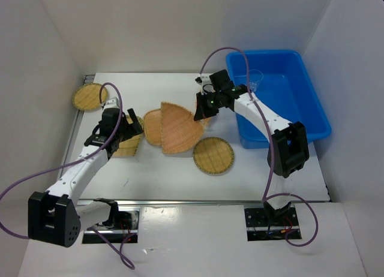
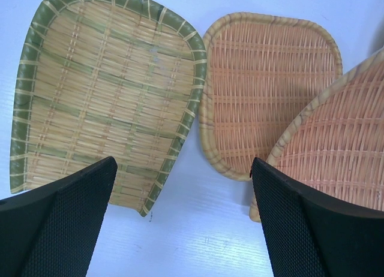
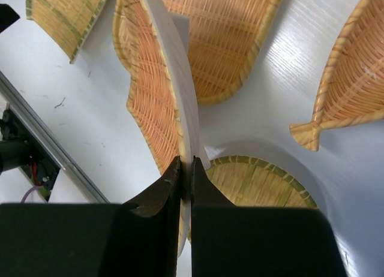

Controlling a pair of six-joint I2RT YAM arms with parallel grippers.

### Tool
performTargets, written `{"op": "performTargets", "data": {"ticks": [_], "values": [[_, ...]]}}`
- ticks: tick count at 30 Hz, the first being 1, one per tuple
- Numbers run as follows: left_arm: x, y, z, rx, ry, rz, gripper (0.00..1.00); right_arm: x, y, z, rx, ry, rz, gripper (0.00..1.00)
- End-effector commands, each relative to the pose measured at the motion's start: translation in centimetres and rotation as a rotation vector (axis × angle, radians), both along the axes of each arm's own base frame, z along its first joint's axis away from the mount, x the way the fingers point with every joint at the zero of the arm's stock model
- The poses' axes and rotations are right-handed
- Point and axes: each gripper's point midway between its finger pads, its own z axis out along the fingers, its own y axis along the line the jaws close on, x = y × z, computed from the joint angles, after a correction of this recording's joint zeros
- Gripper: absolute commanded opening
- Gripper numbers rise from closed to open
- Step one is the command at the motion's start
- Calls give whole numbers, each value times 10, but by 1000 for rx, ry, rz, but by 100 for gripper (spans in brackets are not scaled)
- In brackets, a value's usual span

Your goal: Place the mixed dishes into the plastic bin

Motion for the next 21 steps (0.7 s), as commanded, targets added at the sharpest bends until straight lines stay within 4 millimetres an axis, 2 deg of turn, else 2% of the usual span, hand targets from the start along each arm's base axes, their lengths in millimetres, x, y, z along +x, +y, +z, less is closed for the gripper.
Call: {"op": "performTargets", "data": {"ticks": [1, 3, 7, 12, 13, 16, 17, 20, 21], "values": [[8, 1, 7, 0, -40, -4, 100, -2, 14, 58, 118, -82, 42, 1], [8, 1, 4, 2, -31, -5, 100, -7, 20, 65, 155, -68, 68, 1], [8, 1, 4, 2, -31, -5, 100, 0, 18, 79, 173, -95, 52, 1], [8, 1, 4, 2, -31, -5, 100, 5, 16, 73, 164, -78, 41, 1], [8, 1, 4, 2, -31, -5, 100, 6, 16, 77, 169, -88, 42, 1], [8, 1, 4, 2, -31, -5, 100, 25, -6, 95, 172, -129, -22, 1], [8, 1, 4, 2, -31, -5, 100, 40, -25, 105, 182, -149, -75, 1], [8, -1, 4, -4, -31, -12, 100, 56, -60, 128, 202, -191, -155, 1], [8, -1, 4, -4, -31, -12, 100, 64, -84, 135, 208, -209, -203, 1]]}}
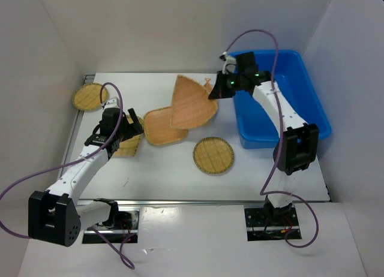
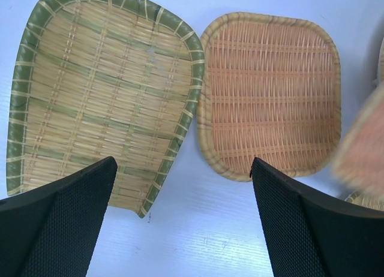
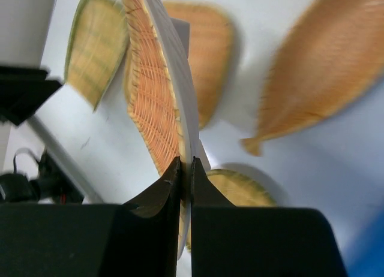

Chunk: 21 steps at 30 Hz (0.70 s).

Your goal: Place the mixed dishes into the plastic bin

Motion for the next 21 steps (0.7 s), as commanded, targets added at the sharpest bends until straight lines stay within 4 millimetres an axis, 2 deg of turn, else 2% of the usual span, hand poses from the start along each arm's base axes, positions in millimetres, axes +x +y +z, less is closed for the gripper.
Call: {"op": "performTargets", "data": {"ticks": [1, 2, 3, 4, 5, 6, 7, 9, 10, 13, 14, 16, 21], "values": [[6, 0, 4, 0, -29, -9, 100, 25, -58, 80, 89, -165, -141, 1], [6, 0, 4, 0, -29, -9, 100, 27, -70, 92, 93, -193, -166, 1], [8, 0, 6, -2, -38, -9, 100, 34, -93, 96, 90, -204, -217, 1], [8, -2, 6, -14, -37, -11, 100, 37, -105, 97, 93, -200, -248, 1], [6, -2, 2, -13, -28, -11, 100, 39, -116, 108, 96, -233, -273, 1], [6, -3, 2, -18, -27, -18, 100, 40, -128, 112, 95, -243, -297, 1], [6, -4, 2, -26, -27, -13, 100, 45, -149, 112, 95, -239, -351, 1], [4, -5, -2, -31, -17, -21, 100, 49, -173, 118, 98, -256, -407, 1], [5, -6, 0, -32, -26, -21, 100, 50, -194, 119, 110, -248, -453, 1], [5, -5, 3, -34, -36, -21, 100, 52, -221, 125, 117, -260, -521, 1], [5, -5, 3, -34, -36, -21, 100, 53, -236, 127, 114, -273, -552, 1], [5, -5, 3, -34, -36, -21, 100, 53, -251, 123, 109, -266, -585, 1], [5, -5, 3, -34, -36, -21, 100, 52, -309, 121, 68, -271, -746, 1]]}}
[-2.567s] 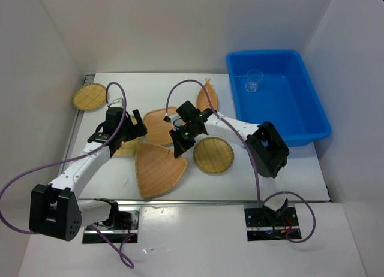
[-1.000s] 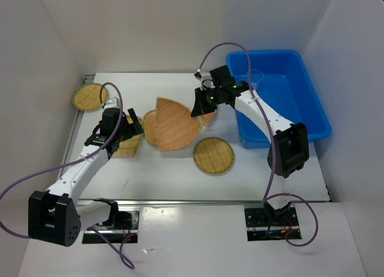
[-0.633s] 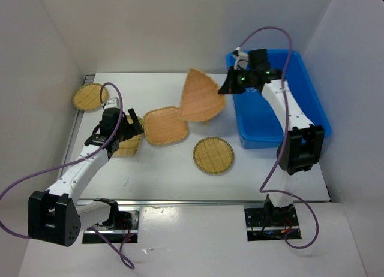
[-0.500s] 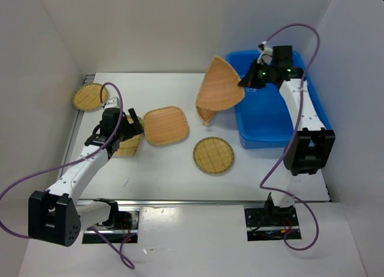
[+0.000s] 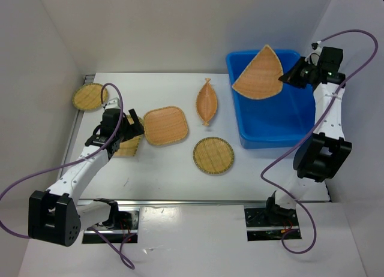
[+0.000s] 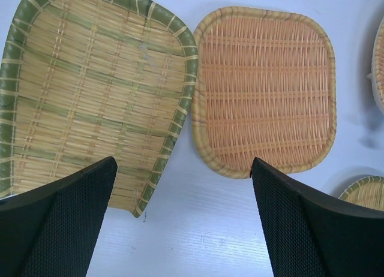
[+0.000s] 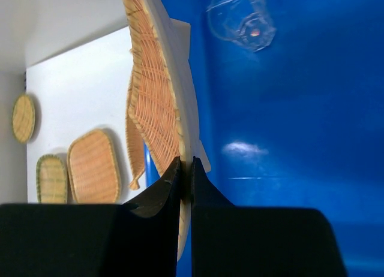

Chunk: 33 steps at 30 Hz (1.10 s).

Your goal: Place the mixed dishes into the plastic bin

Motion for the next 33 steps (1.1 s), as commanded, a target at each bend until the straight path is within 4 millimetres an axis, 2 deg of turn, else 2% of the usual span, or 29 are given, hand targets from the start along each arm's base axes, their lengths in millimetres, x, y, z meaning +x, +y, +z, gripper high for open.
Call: {"op": "performTargets", "data": {"ticks": [1, 3, 4, 6, 7, 12, 15, 17, 18, 20, 21, 23, 26, 27, 29, 30, 32, 33], "values": [[5, -1, 6, -15, -35, 0, 100, -4, -27, 59, -34, -159, -71, 1], [5, -1, 6, -15, -35, 0, 100, -5, -44, 54, -34, -150, -107, 1], [5, -1, 6, -15, -35, 0, 100, -5, -44, 51, -30, -141, -107, 1], [3, 0, 2, -14, -26, 0, 100, -4, -56, 46, -40, -128, -143, 1], [3, 0, 2, -14, -26, 0, 100, -7, -69, 41, -45, -116, -178, 1], [4, 0, -5, -11, -6, 0, 100, -9, -78, 21, -70, -68, -222, 1], [4, 0, -5, -11, -6, 0, 100, -13, -86, -3, -82, -6, -266, 1], [4, 0, -5, -11, -6, 0, 100, -15, -93, -28, -92, 55, -302, 1], [4, 0, -5, -11, -6, 0, 100, -15, -95, -29, -98, 58, -310, 1], [4, 0, -5, -11, -6, 0, 100, -16, -97, -53, -82, 116, -323, 1], [4, 0, -5, -11, -6, 0, 100, -16, -99, -54, -88, 119, -332, 1], [4, 0, -8, -9, 3, 0, 100, -14, -99, -72, -77, 160, -329, 1], [4, 0, -8, -9, 3, 0, 100, -9, -98, -85, -50, 180, -316, 1], [4, 0, -8, -9, 3, 0, 100, -7, -98, -97, -35, 206, -320, 1], [4, 0, -8, -9, 3, 0, 100, -1, -99, -102, -26, 213, -312, 1], [4, 0, -11, -8, 12, 0, 100, 4, -101, -116, -18, 239, -310, 1], [4, 0, -11, -8, 12, 0, 100, 13, -96, -121, -16, 259, -303, 1], [4, 0, -11, -8, 12, 0, 100, 17, -95, -134, -18, 290, -301, 1]]}}
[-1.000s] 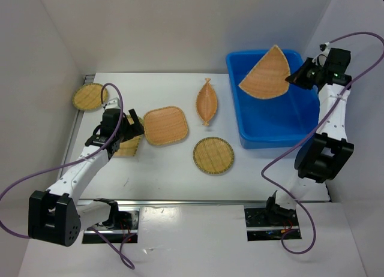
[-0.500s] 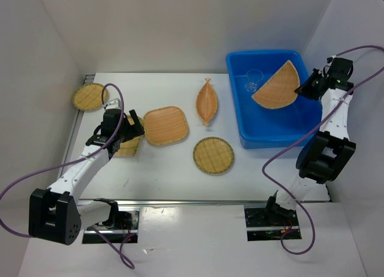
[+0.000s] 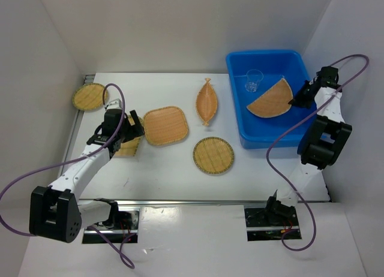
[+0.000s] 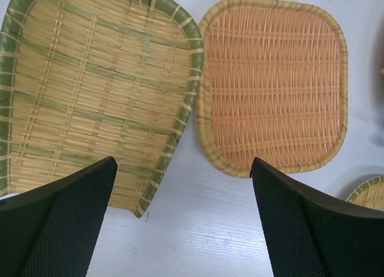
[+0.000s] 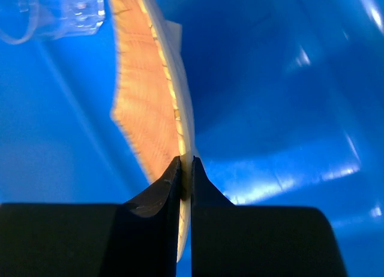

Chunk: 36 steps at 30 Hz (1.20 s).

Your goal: Place the mixed dishes into the plastic bin

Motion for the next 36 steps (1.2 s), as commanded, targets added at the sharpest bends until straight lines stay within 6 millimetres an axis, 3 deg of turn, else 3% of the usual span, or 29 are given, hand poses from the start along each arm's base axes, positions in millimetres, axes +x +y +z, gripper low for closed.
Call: {"op": "performTargets", "data": {"ticks": [1, 7, 16, 19, 21, 22, 25, 31, 32, 35, 36], "values": [[4, 0, 0, -13, -17, 0, 100, 32, 2, 8, -16, -45, 1, 1], [4, 0, 0, -13, -17, 0, 100, 54, 12, -23, -123, 75, 6, 1], [5, 1, -3, -5, -9, 8, 100, 51, 3, -76, -240, 245, -46, 4], [3, 2, -5, -4, 0, 8, 100, 50, 1, -76, -249, 248, -52, 10], [3, 2, -8, -3, 9, 8, 100, 54, -2, -72, -263, 234, -62, 16], [3, 2, -8, -3, 9, 8, 100, 59, -5, -64, -275, 213, -71, 31], [3, 2, -8, -3, 9, 8, 100, 67, -9, -57, -287, 196, -79, 48], [5, 1, -6, -4, 0, 8, 100, 64, -8, -42, -287, 170, -92, 49], [5, 1, -6, -4, 0, 8, 100, 62, -7, -25, -293, 142, -97, 49], [4, 0, -6, -10, 1, 1, 100, 58, 19, 0, -271, 78, -46, 49], [4, 0, -6, -10, 1, 0, 100, 49, 33, 25, -272, 30, -27, 51]]}}
